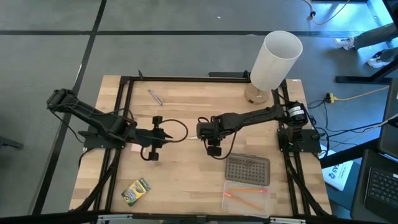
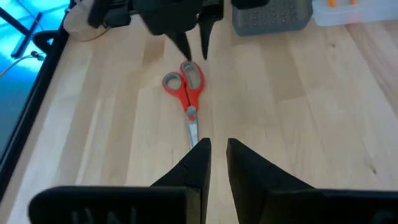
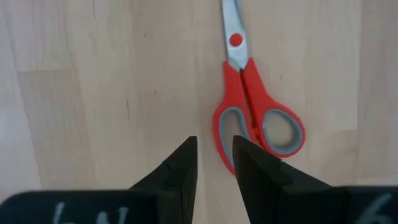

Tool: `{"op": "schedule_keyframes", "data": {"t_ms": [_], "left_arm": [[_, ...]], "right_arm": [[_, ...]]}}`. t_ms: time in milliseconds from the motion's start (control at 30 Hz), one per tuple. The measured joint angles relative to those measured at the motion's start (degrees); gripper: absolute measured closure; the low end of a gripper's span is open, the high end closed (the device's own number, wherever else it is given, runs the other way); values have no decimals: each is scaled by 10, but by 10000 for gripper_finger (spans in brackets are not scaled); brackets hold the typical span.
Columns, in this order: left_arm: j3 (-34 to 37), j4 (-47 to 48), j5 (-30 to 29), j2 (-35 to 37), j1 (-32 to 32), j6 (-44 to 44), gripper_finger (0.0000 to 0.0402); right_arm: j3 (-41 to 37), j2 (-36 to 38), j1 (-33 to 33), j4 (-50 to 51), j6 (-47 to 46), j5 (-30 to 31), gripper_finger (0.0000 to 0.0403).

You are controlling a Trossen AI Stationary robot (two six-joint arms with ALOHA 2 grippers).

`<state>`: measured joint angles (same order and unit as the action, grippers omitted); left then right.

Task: Pack school essentials
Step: Put the red scissor into the supply box

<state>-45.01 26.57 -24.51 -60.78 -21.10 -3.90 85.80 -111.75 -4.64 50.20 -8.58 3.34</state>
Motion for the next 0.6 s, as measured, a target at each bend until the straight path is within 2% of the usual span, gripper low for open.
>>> {"op": "schedule_keyframes", "data": {"t_ms": [333,433,600], "left_arm": [[0,5,0,6,0,0,354],[0,6,0,6,0,0,354],[0,7,0,6,0,-1,354]], "right_arm": [[0,-4,0,0,11,-4,324],[0,-9,0,6,13,-4,316],[0,-21,0,10,15,-4,281]]}}
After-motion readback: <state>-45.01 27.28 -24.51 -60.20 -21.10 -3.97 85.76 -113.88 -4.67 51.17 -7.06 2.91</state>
